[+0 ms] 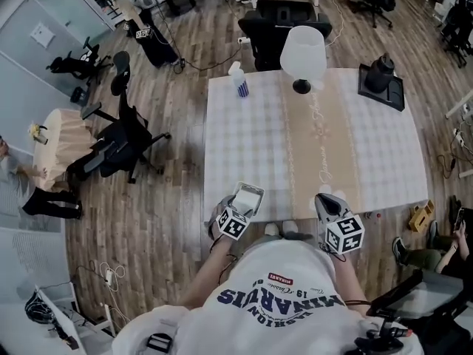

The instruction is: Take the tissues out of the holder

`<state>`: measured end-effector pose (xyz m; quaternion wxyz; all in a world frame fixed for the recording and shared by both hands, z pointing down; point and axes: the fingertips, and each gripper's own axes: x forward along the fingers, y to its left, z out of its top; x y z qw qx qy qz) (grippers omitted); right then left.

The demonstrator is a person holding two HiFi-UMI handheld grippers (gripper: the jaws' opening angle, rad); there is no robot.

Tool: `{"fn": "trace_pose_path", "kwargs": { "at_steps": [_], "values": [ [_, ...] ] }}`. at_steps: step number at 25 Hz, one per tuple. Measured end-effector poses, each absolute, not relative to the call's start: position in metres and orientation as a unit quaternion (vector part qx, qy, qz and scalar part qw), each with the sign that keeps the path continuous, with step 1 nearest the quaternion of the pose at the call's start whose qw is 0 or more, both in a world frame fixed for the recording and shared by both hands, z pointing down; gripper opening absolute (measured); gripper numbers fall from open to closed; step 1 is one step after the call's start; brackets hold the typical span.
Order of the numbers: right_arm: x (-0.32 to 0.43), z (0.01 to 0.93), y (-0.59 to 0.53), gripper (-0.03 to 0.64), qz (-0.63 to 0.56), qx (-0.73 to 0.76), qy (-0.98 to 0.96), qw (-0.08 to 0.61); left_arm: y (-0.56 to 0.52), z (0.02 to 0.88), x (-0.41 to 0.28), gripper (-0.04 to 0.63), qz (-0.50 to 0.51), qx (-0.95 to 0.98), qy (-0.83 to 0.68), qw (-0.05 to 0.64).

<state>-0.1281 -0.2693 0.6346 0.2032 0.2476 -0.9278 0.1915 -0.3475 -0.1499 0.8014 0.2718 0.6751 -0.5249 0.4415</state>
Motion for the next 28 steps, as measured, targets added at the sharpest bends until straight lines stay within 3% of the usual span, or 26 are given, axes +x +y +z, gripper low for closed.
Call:
{"fn": "trace_pose_path", "kwargs": {
  "at_steps": [6, 8, 16, 17, 18, 28],
  "values": [
    [-0.129, 0.633, -0.268, 0.011, 0.190, 0.251, -0.927, 0.206, -0.148, 0.833, -0.338, 0.536, 0.443, 0.673, -0.494, 0.327],
    [-0.129, 0.633, -0.267, 0.011, 0.191, 0.253, -0.926, 0.207, -0.148, 0.841, -0.341, 0.571, 0.445, 0.664, -0.496, 0.339],
    [-0.126, 0.636, -0.267, 0.011, 0.194, 0.261, -0.922, 0.211, -0.149, 0.869, -0.347, 0.567, 0.446, 0.630, -0.514, 0.374],
    [-0.126, 0.637, -0.267, 0.011, 0.195, 0.261, -0.921, 0.212, -0.149, 0.870, -0.345, 0.546, 0.447, 0.630, -0.510, 0.379],
    [-0.126, 0.638, -0.267, 0.011, 0.195, 0.262, -0.921, 0.212, -0.149, 0.869, -0.343, 0.472, 0.445, 0.630, -0.505, 0.387],
    [-0.133, 0.641, -0.267, 0.011, 0.195, 0.264, -0.920, 0.213, -0.148, 0.867, -0.347, 0.456, 0.425, 0.641, -0.489, 0.411]
  ]
}}
